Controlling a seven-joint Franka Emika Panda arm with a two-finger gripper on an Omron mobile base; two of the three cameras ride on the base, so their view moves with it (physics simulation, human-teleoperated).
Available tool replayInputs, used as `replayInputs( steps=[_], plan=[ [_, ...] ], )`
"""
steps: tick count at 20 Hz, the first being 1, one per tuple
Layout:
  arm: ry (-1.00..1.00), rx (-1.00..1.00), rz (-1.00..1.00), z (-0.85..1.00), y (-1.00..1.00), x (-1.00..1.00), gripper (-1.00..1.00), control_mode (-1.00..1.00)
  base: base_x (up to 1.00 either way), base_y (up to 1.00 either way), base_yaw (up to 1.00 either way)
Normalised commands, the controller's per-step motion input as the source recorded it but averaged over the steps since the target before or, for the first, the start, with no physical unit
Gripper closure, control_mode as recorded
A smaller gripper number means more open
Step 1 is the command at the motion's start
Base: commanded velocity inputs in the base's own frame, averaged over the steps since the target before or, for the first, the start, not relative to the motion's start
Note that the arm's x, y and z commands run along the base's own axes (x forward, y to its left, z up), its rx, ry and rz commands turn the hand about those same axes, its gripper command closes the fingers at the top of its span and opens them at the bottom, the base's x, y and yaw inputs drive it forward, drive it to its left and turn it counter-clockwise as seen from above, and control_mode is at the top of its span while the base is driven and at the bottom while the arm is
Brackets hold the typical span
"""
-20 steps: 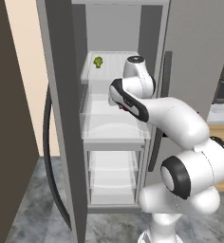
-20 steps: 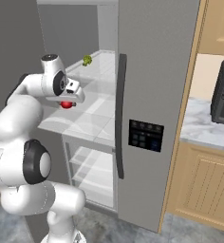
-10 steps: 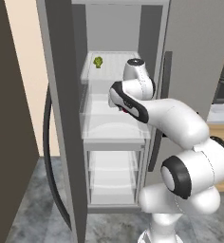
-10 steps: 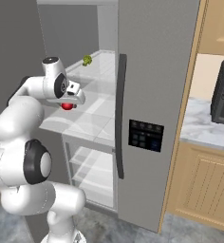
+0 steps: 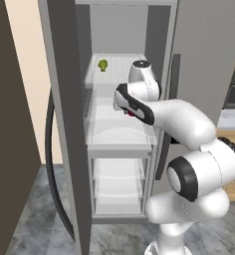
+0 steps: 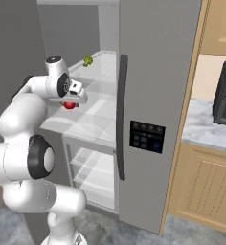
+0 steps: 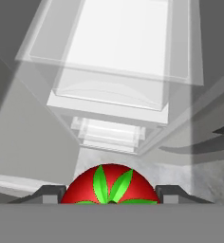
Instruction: Place the avocado and tomato inside the fridge drawer. Close the drawer after placing the vegetables.
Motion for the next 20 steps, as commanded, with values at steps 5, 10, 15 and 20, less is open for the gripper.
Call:
replayInputs(
  steps=[5, 10, 15, 20],
  plan=[
    [0.02, 0.00, 0.00, -0.03, 0.00, 0.72, 1.00, -1.00, 0.00, 0.00, 0.00],
    [0.06, 0.00, 0.00, -0.31, 0.00, 0.43, 1.00, -1.00, 0.00, 0.00, 0.00],
    [0.05, 0.00, 0.05, -0.58, 0.00, 0.01, 1.00, -1.00, 0.00, 0.00, 0.00],
    [0.00, 0.00, 0.06, -0.50, 0.00, 0.00, 1.00, -1.00, 0.00, 0.00, 0.00]
  ],
)
